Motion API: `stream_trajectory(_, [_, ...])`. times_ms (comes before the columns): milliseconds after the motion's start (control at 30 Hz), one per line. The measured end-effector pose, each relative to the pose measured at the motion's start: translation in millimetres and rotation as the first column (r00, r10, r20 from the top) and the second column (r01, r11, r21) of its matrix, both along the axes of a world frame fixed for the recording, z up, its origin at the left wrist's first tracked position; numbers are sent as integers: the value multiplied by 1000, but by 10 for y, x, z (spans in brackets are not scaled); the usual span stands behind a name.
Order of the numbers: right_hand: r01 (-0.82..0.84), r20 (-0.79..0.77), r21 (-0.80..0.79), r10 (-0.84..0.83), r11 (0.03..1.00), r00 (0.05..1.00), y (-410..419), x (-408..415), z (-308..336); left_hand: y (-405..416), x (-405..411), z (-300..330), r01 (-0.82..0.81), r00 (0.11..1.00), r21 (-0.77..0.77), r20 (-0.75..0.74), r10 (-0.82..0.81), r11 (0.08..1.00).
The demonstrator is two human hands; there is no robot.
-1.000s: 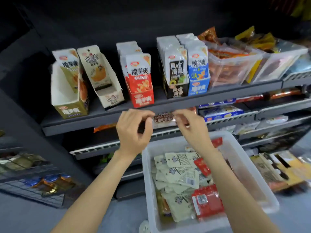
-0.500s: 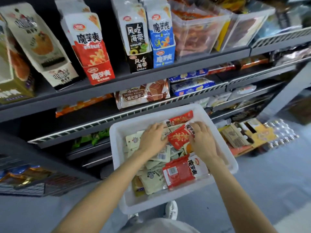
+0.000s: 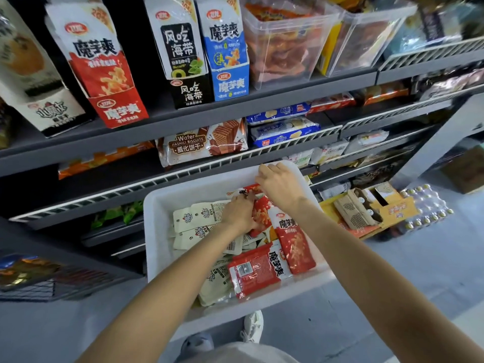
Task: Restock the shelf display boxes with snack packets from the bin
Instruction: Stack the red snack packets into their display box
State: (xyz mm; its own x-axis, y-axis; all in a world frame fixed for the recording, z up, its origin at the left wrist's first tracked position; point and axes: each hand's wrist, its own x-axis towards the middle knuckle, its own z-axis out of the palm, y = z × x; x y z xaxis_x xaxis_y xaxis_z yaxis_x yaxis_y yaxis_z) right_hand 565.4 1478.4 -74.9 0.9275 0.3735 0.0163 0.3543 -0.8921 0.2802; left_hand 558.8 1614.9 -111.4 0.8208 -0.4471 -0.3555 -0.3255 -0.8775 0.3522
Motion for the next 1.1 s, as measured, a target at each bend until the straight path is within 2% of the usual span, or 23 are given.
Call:
stream_trajectory(67, [14,-40,-28,-15,1000,999,-6,-16,0,47,-2,80,6,1000,-84,9,-5,996])
stream_trajectory(167, [73,10,86,-74,994,997,-25,-23,1,214,-6,218,-31,999,-198,28,37,980])
stream_trajectory(233, [138,10,239,-145,961,989,-22,-44,7,393,-14,299,-93,996,-241,-26,90,966])
stream_trajectory(267, [195,-28,365,-199,910,980,1,-73,52,502,-21,324,-136,990,-265,-69,122,955])
stream_trajectory(300, [236,-51,511,-245,826,968,21,-109,90,621,-27,336,-191,979,-305,-131,158,933])
stream_trajectory(367, [291,-106,752,-328,591,939,77,-184,194,882,-56,351,-338,926,-418,-308,218,843])
stream_trajectory(433, [362,-249,878,-346,313,905,151,-228,309,1135,-94,389,-465,859,-485,-450,245,740])
stream_trajectory(500, [459,-448,888,-257,-17,856,249,-256,425,1364,-108,440,-535,825,-529,-494,274,659])
stream_trajectory(533, [490,-510,860,-195,-145,838,301,-269,472,1455,-114,476,-557,818,-557,-497,290,617])
stream_trajectory(600, [513,-557,806,-86,-295,826,398,-283,532,1590,-118,574,-578,815,-625,-477,329,525])
stream_trajectory(667, [514,-551,783,-5,-349,835,504,-281,581,1669,-117,723,-557,823,-714,-410,393,423])
stream_trajectory(800, [490,-461,793,168,-363,871,769,-184,812,1765,3,1194,-384,812,-904,-232,536,191])
stream_trajectory(867, [436,-385,825,207,-360,900,921,-94,973,1831,124,1460,-266,783,-955,-134,607,134])
stream_trajectory(1033, [288,-234,855,175,-432,956,1261,202,1399,2009,584,1936,-129,759,-977,13,651,170])
stream_trajectory(1100, [250,-187,837,174,-488,967,1362,323,1558,2029,784,2036,-124,774,-966,48,631,225])
